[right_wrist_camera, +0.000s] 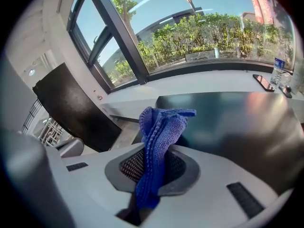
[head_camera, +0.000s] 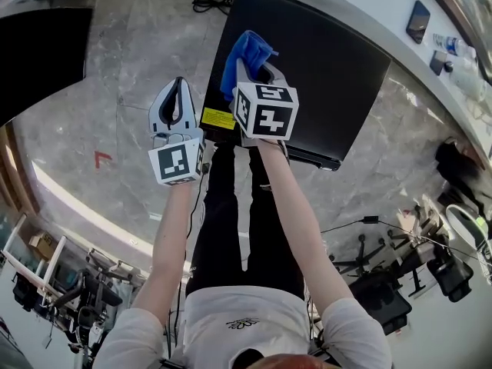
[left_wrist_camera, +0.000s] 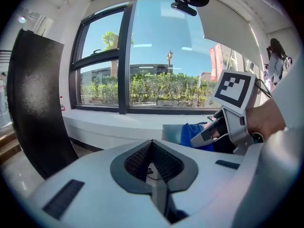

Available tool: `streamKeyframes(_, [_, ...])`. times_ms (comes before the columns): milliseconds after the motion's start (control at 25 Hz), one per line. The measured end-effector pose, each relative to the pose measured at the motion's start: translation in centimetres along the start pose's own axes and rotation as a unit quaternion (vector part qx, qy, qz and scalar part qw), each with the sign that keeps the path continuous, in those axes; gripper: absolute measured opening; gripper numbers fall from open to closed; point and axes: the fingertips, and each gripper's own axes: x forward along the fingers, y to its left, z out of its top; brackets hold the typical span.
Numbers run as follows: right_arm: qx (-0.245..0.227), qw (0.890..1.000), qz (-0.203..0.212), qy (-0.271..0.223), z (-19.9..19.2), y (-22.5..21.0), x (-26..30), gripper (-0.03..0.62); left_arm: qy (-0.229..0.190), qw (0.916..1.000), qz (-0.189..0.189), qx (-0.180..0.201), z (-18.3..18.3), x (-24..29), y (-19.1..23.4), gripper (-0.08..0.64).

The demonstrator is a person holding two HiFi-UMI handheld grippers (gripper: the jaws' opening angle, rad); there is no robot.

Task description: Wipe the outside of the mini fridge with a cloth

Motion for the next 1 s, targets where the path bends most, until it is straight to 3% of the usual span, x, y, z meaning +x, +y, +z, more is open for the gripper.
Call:
streamKeyframes(200, [0.001,1.0,-0.031,-0.004,-0.4,-3.6,-2.0,0.075,-0.009,0.9998,-0.018,0.005,0.9,0.3,-2.0,0.005])
streamKeyframes(640, [0.008,0.99,-0.141,-0.009,-2.5,-15.1,-8.9,0.075,-0.007,0.9973,-0.07,0.02,1.4,0.8,-7.3,0.005])
streamKeyframes(1000, [0.021,0.975,-0.221,-0.005,-5.0,-25.1,-14.9,0.075,-0.006,0.9945,-0.096,0.04,1.8,1.4,-10.1,0.005])
